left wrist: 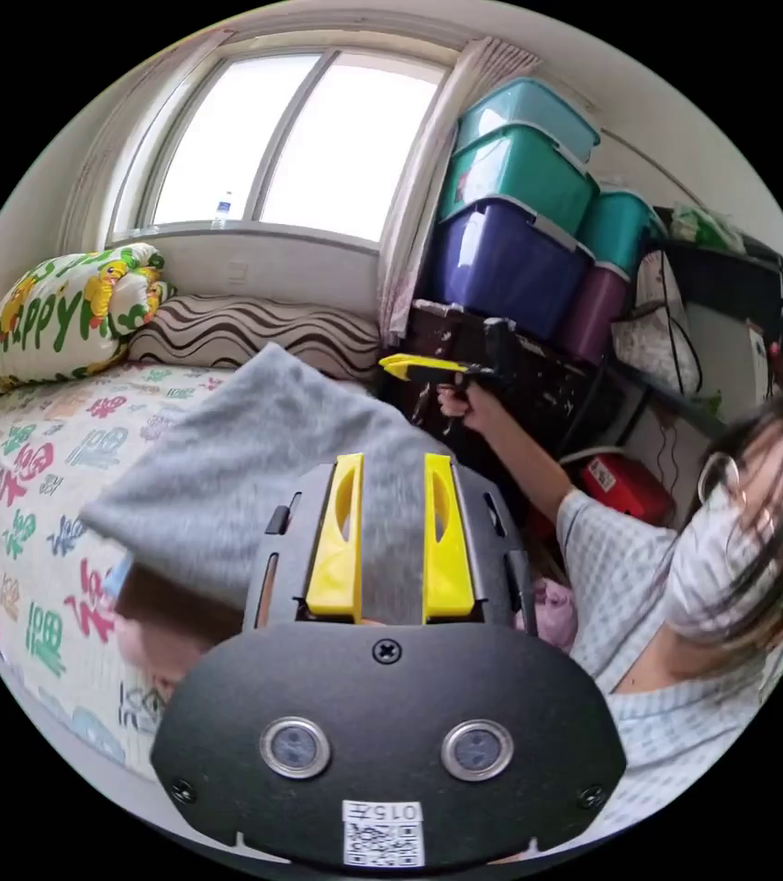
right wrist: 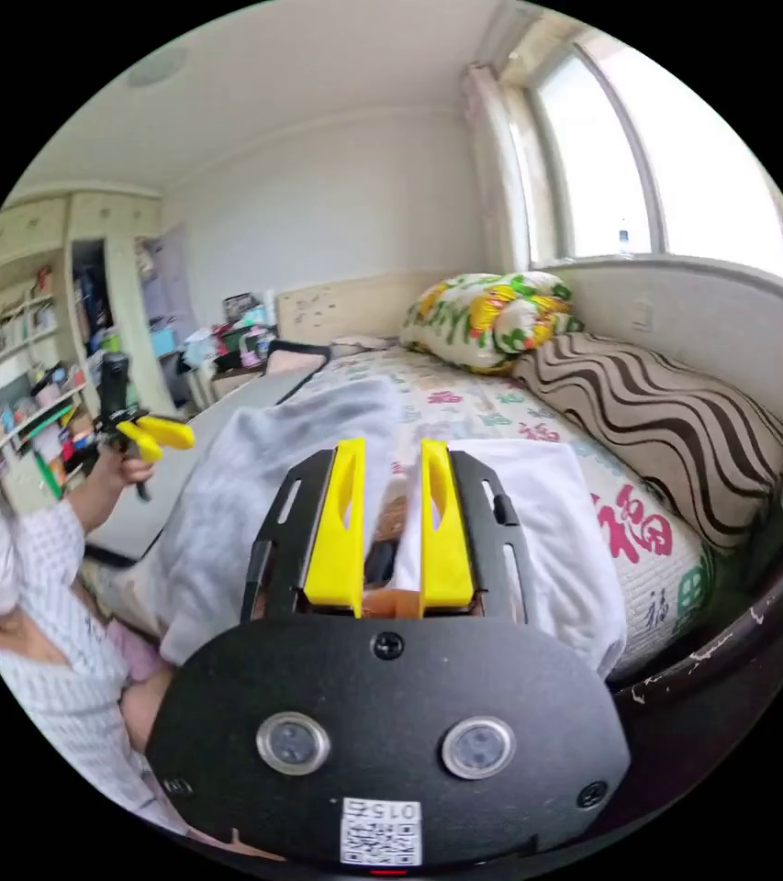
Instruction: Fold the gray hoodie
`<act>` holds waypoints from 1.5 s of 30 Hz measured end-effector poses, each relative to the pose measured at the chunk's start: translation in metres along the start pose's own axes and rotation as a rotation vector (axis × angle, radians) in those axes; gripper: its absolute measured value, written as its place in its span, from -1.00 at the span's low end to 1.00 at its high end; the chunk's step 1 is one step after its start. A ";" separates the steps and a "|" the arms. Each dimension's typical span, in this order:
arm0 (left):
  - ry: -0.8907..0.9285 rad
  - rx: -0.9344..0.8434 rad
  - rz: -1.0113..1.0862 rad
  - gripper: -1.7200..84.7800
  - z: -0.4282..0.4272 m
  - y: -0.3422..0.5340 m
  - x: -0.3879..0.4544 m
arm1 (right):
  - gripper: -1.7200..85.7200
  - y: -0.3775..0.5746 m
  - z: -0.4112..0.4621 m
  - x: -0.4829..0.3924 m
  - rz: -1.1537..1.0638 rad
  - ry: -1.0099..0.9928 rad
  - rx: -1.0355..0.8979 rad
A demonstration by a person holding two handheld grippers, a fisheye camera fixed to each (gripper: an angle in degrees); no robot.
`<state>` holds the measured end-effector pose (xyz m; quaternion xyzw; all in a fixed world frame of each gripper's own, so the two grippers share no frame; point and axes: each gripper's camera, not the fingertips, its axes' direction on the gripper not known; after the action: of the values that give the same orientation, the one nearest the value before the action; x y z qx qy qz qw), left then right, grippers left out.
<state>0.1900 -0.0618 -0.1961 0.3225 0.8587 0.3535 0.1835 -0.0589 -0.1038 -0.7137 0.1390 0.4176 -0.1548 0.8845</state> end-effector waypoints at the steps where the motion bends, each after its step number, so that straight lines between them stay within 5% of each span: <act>1: -0.054 -0.013 -0.012 -0.71 -0.011 0.025 0.006 | -0.73 0.010 -0.013 -0.035 -0.089 -0.052 -0.011; 6: -0.078 0.017 -0.143 -0.72 -0.030 0.110 0.013 | -0.66 0.037 -0.010 -0.174 -0.346 -0.160 -0.184; 12: 0.051 0.102 -0.227 -0.74 -0.001 0.167 0.027 | -0.64 0.082 0.061 -0.291 -0.579 0.076 -0.442; 15: 0.083 0.081 -0.221 -0.74 0.020 0.171 0.035 | -0.82 0.092 0.077 -0.301 -0.670 0.319 -0.450; 24: 0.054 0.061 -0.284 -0.74 0.073 0.129 0.023 | -0.88 0.038 -0.044 -0.189 -0.078 -0.122 -0.141; 30: 0.201 0.162 -0.414 -0.95 0.083 0.117 -0.005 | -0.88 0.035 -0.081 -0.177 -0.029 -0.163 -0.016; 41: 0.228 0.058 -0.486 -0.67 0.078 0.146 0.035 | -0.88 0.048 -0.134 -0.151 0.102 -0.154 0.060; 45: 0.055 0.106 -0.506 -0.68 0.077 0.147 0.064 | -0.88 0.054 -0.149 -0.144 0.115 -0.141 0.035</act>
<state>0.2476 0.0997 -0.1480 0.0968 0.9341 0.2594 0.2255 -0.2286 0.0239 -0.6857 0.1670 0.3429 -0.1202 0.9165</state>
